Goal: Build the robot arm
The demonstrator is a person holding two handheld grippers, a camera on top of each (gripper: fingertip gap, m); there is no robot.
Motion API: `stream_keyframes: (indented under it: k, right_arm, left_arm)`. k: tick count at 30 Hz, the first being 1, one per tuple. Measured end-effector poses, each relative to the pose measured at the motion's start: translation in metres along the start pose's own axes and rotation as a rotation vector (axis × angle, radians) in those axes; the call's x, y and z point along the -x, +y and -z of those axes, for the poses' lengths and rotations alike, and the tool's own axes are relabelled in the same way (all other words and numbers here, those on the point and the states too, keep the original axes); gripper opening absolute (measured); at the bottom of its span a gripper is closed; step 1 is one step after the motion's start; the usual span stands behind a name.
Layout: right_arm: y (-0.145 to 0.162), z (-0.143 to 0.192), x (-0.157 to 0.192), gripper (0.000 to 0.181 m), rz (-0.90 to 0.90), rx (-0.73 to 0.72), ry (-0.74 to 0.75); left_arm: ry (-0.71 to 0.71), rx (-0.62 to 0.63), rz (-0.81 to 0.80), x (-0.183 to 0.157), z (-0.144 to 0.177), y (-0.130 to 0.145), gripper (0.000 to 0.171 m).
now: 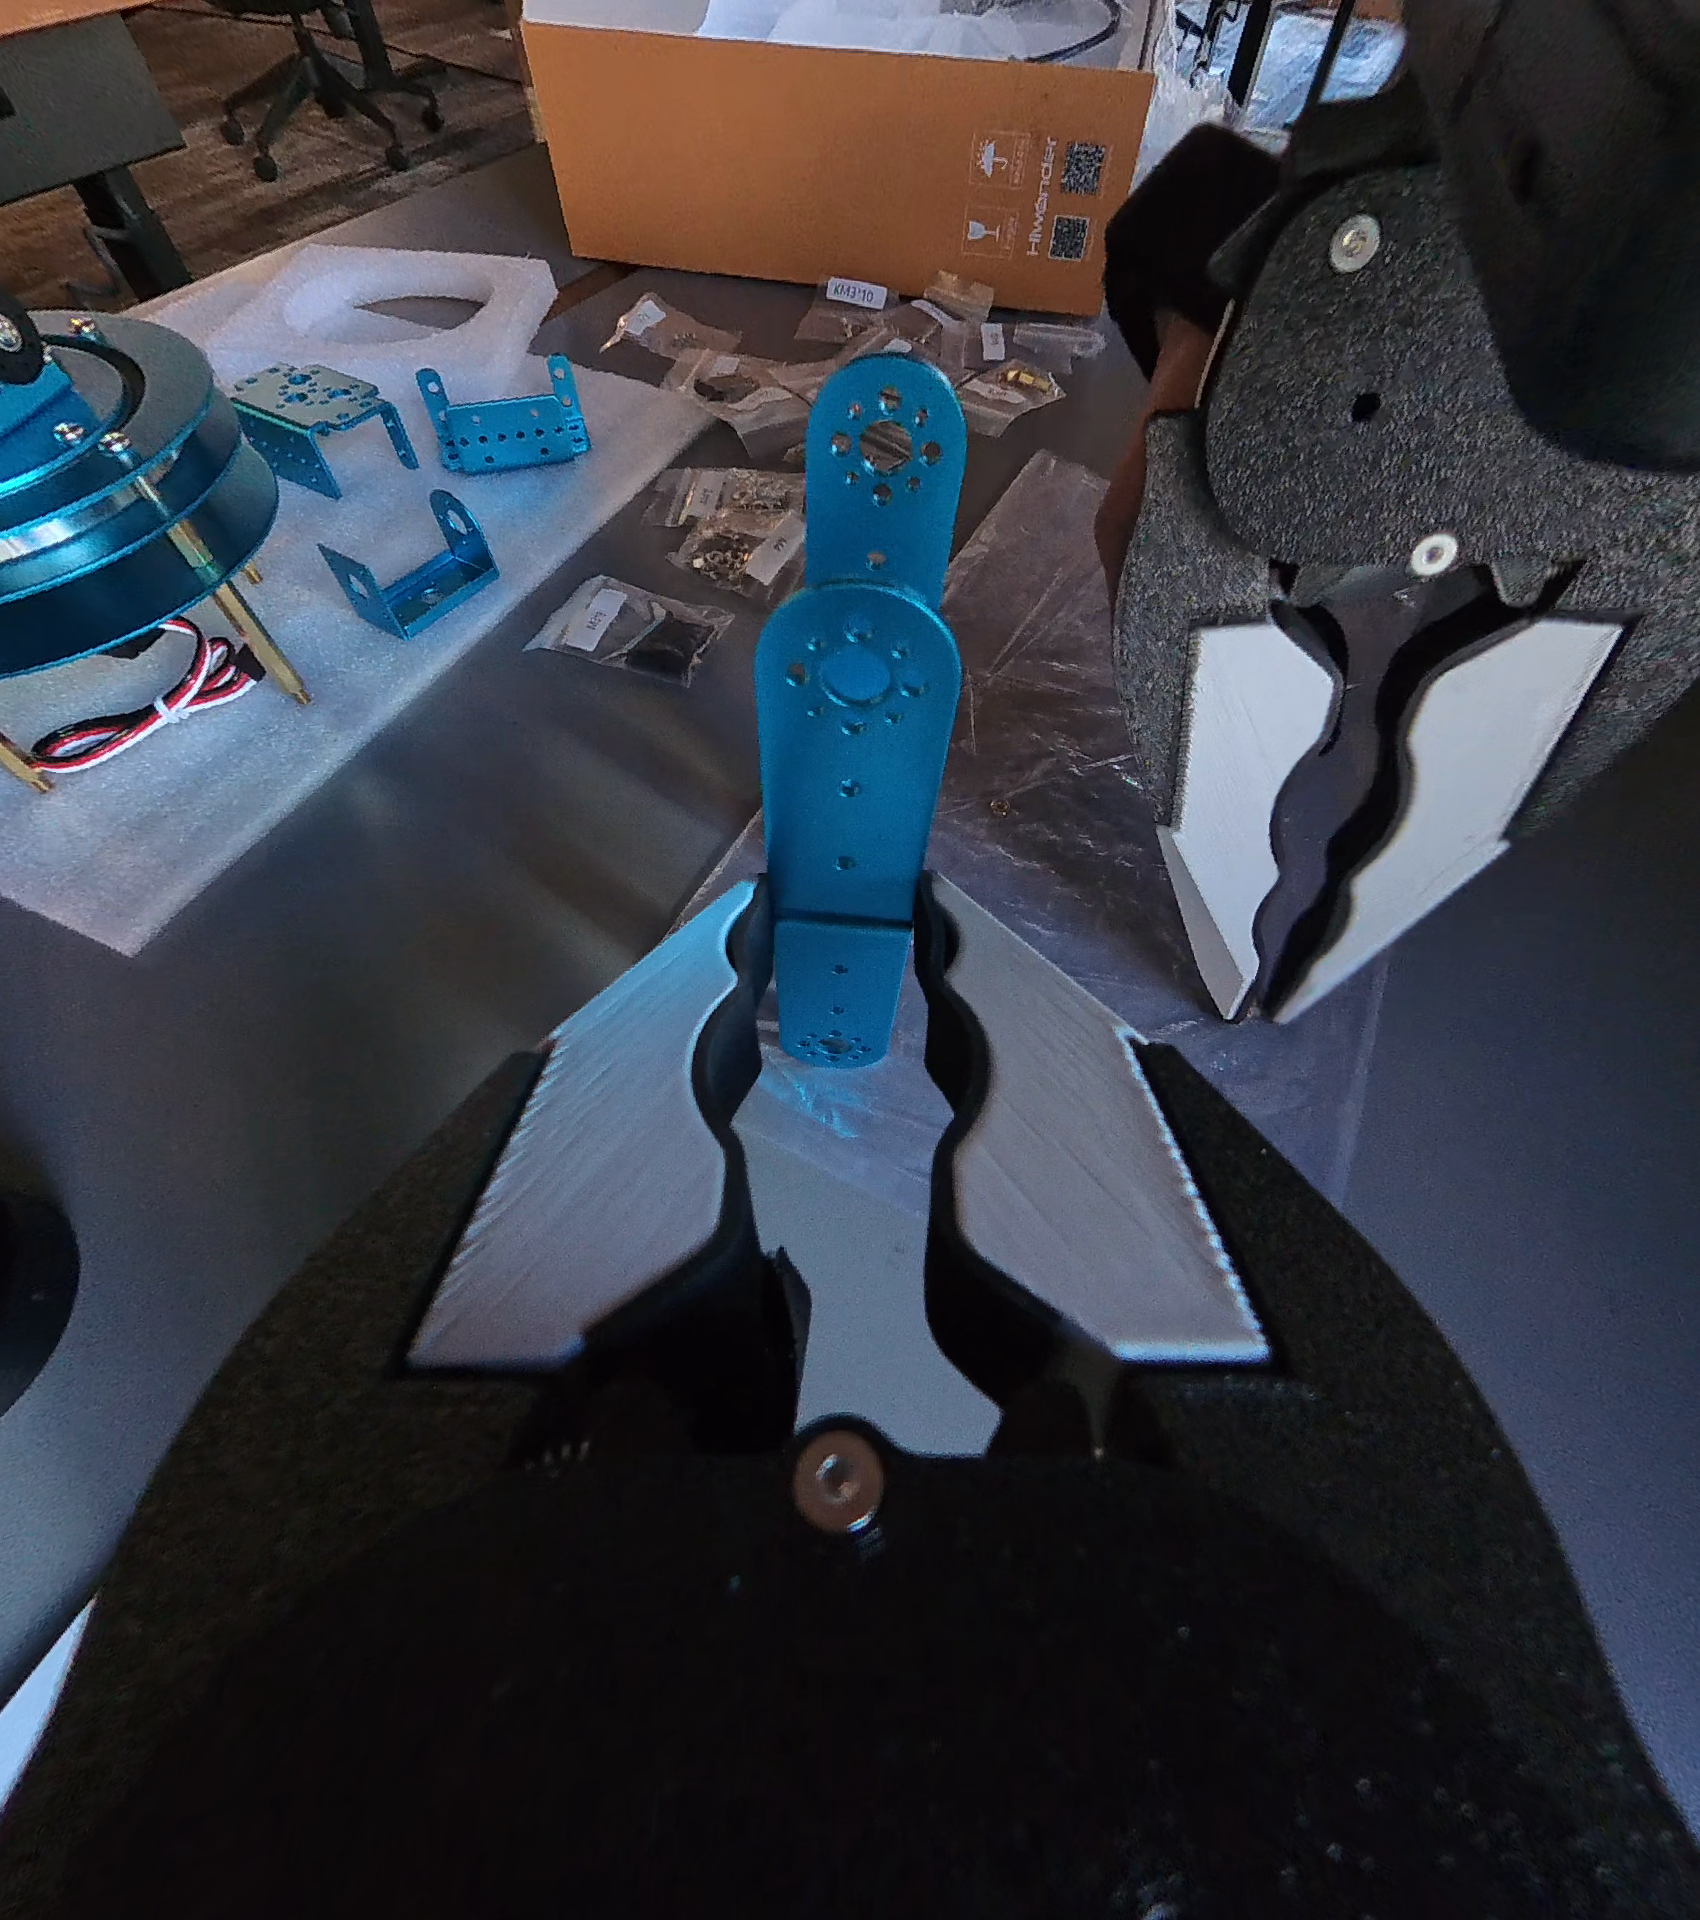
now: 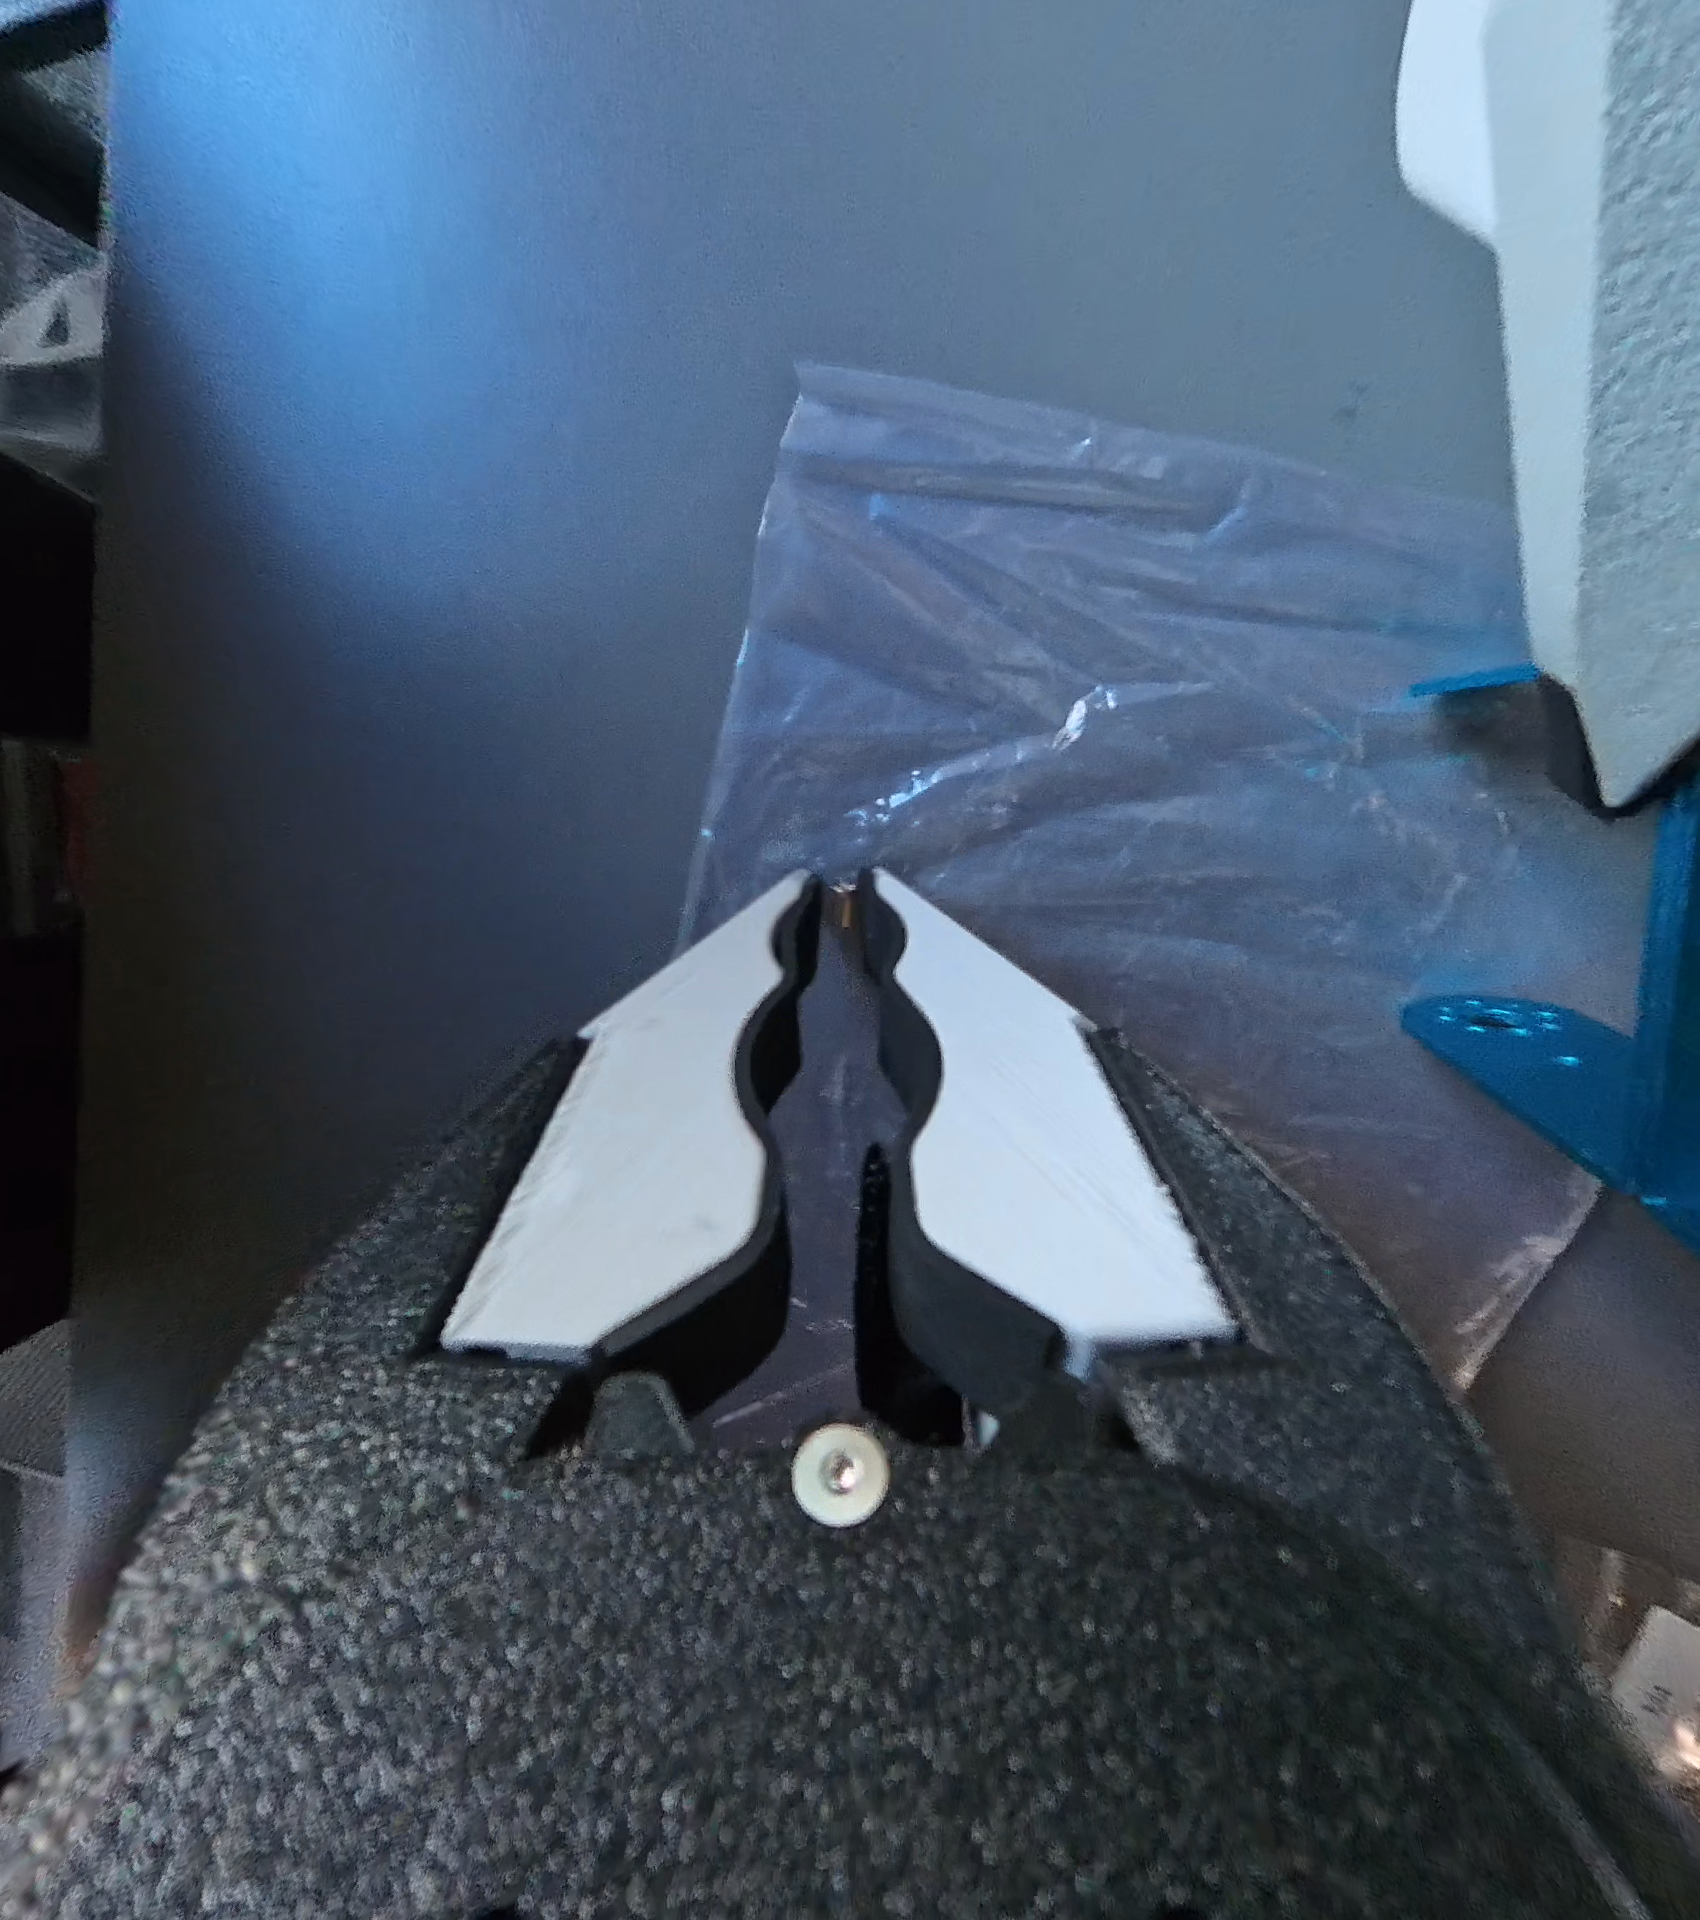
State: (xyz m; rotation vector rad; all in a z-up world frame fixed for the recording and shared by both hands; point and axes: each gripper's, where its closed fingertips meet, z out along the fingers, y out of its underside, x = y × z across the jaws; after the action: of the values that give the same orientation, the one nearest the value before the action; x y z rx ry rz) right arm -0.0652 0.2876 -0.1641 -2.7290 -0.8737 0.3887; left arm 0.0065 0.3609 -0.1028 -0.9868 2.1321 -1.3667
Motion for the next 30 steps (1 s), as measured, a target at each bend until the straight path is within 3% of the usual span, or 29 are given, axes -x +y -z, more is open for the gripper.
stream_keyframes:
  k: [5,9,15,20,23,26,30]
  right_arm:
    - [0.001,0.0,0.0,0.003,0.092,0.011,0.069]
    - [0.001,0.004,-0.002,0.002,0.124,-0.077,0.05]
    - [-0.027,0.066,-0.023,0.003,0.043,-0.525,0.078]
    - [-0.049,0.136,-0.059,0.003,-0.102,-0.946,0.323]
    - [-0.051,0.143,-0.07,0.003,-0.116,-0.981,0.543]
    - [-0.052,0.141,-0.078,0.003,-0.16,-0.991,0.665]
    - [-0.048,0.135,-0.089,0.003,-0.243,-0.989,0.654]
  left_arm:
    - [0.002,0.0,-0.006,-0.001,0.0,0.0,0.026]
    - [0.011,-0.001,-0.009,-0.002,0.0,0.0,0.026]
    - [-0.018,-0.021,-0.05,-0.003,-0.001,-0.004,0.025]
    - [-0.098,-0.133,-0.045,-0.001,0.0,-0.024,0.025]
    - [-0.128,-0.169,0.004,0.002,-0.001,-0.03,0.025]
    - [-0.13,-0.207,0.113,0.002,-0.006,-0.036,0.025]
    - [-0.186,-0.178,0.151,0.007,-0.013,-0.033,0.025]
